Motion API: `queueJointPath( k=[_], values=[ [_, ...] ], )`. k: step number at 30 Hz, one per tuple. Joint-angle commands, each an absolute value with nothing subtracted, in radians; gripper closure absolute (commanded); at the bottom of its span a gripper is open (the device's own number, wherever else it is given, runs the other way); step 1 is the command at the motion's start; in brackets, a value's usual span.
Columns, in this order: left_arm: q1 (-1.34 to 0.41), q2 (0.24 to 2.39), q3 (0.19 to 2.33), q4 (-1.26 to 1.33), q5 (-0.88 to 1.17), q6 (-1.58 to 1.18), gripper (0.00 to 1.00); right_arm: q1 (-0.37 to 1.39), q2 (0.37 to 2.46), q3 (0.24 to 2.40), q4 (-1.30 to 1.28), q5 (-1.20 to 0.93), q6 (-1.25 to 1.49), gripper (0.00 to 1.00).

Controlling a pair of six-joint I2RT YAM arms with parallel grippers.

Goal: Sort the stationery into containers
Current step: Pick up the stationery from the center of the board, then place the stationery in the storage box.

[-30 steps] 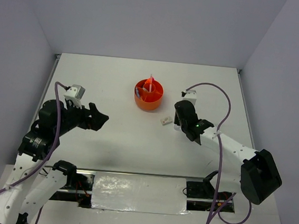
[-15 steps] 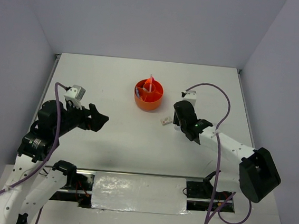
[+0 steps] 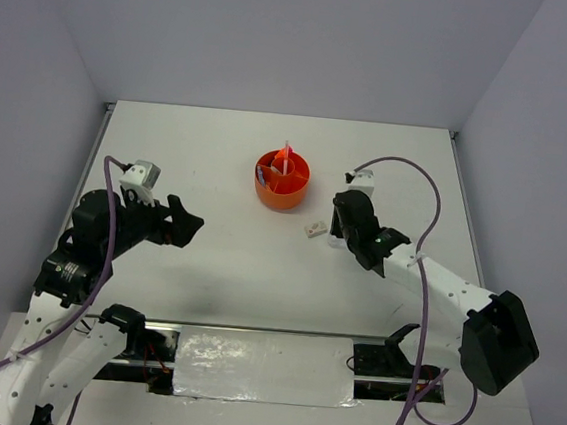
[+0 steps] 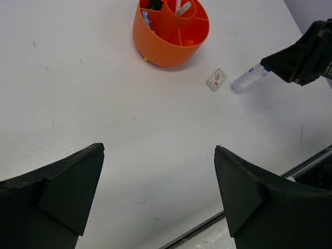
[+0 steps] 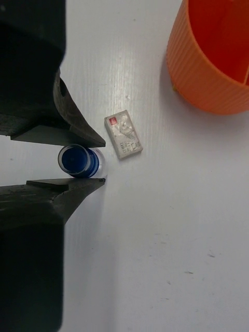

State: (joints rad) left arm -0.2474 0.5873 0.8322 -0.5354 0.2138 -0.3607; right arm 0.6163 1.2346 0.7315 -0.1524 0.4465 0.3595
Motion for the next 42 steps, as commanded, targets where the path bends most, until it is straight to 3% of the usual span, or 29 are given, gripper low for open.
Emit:
queueJointPath(
  k=[1,19,42],
  values=[
    [-0.249,0.600,0.851,-0.508,0.186,-0.328,0.01,0.614,1.192,0.840,-0.141,0.433,0.304,1.00],
    [-0.249,0.568,0.816,-0.482,0.212,-0.348,0.01,0.529,1.560,1.380,-0.179,0.226,0.101,1.00],
    [-0.249,0.568,0.811,-0.474,0.232,-0.347,0.01,0.508,1.755,1.517,-0.143,0.135,0.112,1.00]
  ],
)
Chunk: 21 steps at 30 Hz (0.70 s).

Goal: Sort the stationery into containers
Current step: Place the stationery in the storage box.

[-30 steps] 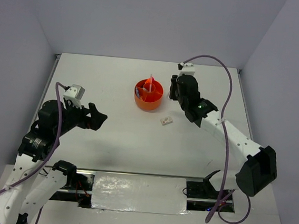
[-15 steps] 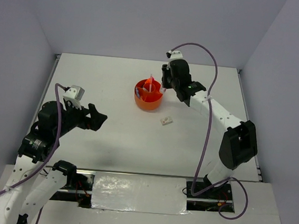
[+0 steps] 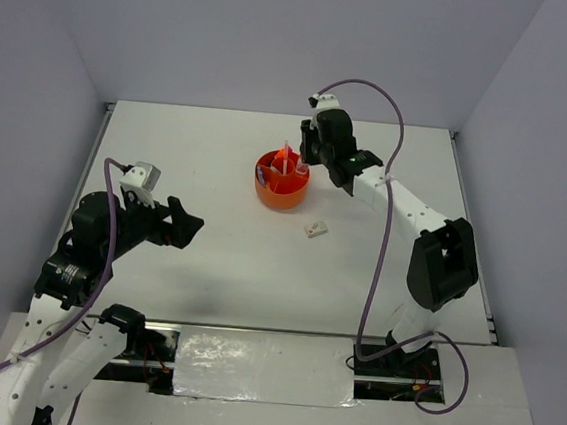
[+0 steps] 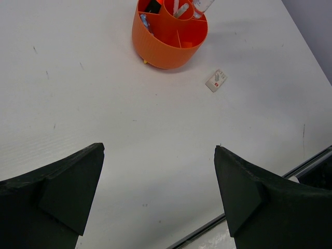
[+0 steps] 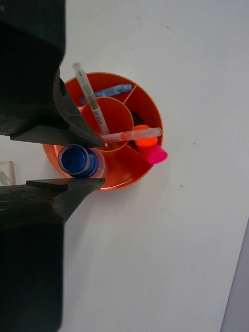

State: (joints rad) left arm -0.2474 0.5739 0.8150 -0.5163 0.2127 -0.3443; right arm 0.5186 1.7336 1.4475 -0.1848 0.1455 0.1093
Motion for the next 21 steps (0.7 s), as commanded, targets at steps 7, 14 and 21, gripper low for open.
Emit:
queueJointPath(
  k=[7,14,21],
  values=[
    [-0.249,0.568,0.813,-0.474,0.236,-0.347,0.01,0.508,1.784,1.526,-0.137,0.127,0.118,1.00],
    [-0.249,0.569,0.811,-0.472,0.242,-0.347,0.01,0.508,1.810,1.546,-0.161,0.141,0.120,0.68],
    [-0.249,0.572,0.810,-0.469,0.252,-0.344,0.01,0.505,1.822,1.609,-0.238,0.164,0.124,0.36]
  ],
)
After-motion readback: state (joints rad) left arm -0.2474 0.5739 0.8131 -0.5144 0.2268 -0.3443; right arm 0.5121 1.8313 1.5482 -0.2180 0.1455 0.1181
